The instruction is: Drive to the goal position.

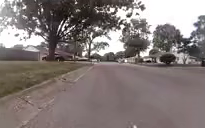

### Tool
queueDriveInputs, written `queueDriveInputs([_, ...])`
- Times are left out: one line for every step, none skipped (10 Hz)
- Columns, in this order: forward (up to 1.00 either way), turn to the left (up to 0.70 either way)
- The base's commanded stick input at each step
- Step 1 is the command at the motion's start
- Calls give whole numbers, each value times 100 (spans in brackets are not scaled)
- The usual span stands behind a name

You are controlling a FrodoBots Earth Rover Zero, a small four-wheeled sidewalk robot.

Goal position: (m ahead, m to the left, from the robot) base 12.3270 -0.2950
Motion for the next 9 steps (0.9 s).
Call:
queueDriveInputs([100,0])
queueDriveInputs([100,0])
queueDriveInputs([100,0])
queueDriveInputs([100,0])
queueDriveInputs([100,0])
queueDriveInputs([100,0])
queueDriveInputs([100,0])
queueDriveInputs([100,0])
queueDriveInputs([100,0])
